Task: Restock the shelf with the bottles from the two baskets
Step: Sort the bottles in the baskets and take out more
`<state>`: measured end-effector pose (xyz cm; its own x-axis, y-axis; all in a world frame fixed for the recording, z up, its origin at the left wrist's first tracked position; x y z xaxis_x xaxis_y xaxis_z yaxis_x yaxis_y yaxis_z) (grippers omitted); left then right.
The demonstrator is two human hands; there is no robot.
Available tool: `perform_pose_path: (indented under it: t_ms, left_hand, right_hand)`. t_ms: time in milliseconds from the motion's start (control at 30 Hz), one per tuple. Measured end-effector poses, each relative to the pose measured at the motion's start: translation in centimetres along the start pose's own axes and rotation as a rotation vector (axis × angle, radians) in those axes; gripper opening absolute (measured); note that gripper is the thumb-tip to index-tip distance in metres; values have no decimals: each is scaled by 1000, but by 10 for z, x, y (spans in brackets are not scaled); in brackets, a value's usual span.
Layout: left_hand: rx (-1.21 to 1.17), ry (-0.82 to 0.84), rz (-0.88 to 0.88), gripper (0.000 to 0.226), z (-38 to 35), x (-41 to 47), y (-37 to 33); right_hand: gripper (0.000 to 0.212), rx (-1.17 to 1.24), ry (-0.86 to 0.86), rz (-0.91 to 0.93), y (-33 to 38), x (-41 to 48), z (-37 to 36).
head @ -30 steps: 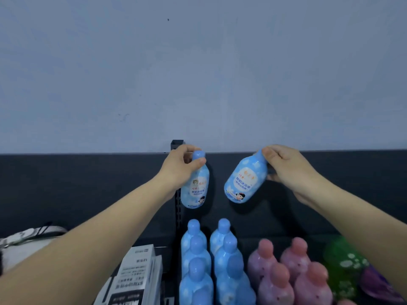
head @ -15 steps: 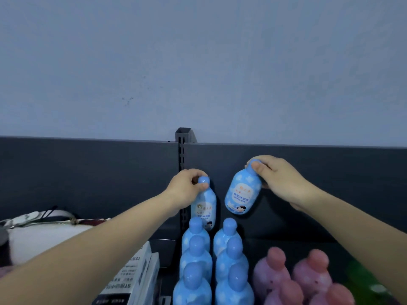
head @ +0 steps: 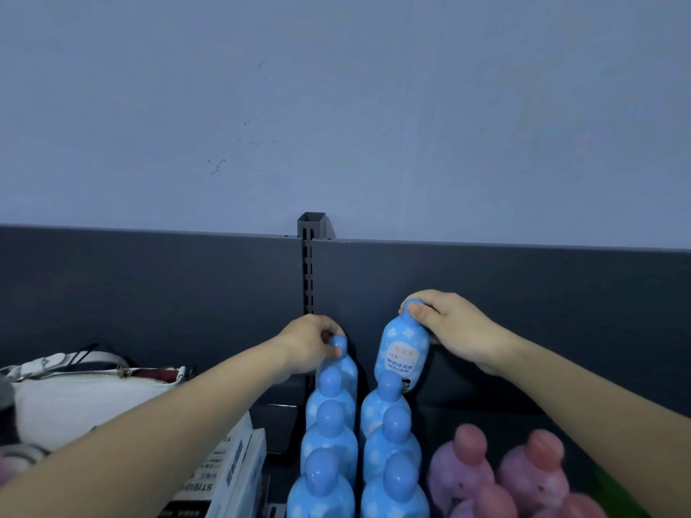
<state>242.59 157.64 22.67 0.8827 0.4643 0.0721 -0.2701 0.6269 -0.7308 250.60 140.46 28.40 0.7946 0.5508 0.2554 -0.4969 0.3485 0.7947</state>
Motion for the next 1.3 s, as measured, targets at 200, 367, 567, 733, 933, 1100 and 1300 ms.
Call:
perform_pose_path:
  t_ms: [200, 367, 567, 733, 933, 1100, 1300]
  left_hand:
    - [-6, 18, 3, 39, 6, -11, -8]
    - [-43, -25, -20, 28, 12, -17, -10]
    - [-36, 4, -33, 30, 6, -23, -11]
    - [3, 39, -54, 34, 3, -26, -9]
    - [46, 61, -51, 38, 1, -28, -8]
    - [130, 22, -90, 42, 10, -27, -12]
    - [254, -45, -282, 40, 32, -41, -55]
  right_hand:
    - [23, -7, 90, -41, -13, -2, -17]
    - [21, -112, 132, -40, -17, -3, -34]
    - [19, -150, 193, -88, -28, -8, -53]
    - [15, -148, 211, -98, -30, -8, -60]
    - [19, -56, 157, -197, -37, -7, -57]
    - [34, -152, 107, -135, -21, -15, -43]
    - [28, -211, 28, -43, 16, -49, 4]
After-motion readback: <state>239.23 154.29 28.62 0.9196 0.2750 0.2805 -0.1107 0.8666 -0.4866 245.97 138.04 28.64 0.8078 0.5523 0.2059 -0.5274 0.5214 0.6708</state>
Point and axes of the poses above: each hand's wrist, its own x-axis towards the middle knuckle, its own z-axis out of the back of the hand, y = z × x, the point moved 10 cm from there along x, towards the middle knuckle, and after that the axes turned 9 degrees about -y, right-handed, at the moved point
